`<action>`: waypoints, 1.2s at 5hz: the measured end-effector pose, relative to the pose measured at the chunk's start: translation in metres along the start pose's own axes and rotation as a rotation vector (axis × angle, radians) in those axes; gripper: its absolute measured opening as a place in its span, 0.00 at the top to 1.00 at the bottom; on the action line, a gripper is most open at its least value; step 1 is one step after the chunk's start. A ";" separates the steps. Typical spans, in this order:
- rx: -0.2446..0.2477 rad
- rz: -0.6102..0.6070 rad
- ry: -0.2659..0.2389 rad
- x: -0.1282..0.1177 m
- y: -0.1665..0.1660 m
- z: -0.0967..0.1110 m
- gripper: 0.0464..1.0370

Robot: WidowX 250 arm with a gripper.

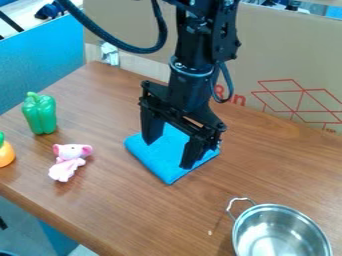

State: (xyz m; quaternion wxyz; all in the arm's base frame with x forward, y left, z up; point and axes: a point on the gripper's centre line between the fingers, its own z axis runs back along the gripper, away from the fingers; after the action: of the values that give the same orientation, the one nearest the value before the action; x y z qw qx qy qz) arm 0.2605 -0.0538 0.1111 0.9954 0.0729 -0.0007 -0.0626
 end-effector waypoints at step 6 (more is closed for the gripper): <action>0.048 0.049 -0.053 0.054 0.073 -0.054 0.04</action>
State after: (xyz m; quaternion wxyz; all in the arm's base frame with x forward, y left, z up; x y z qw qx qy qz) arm 0.3234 0.0190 0.0676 0.9942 0.0948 -0.0301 -0.0399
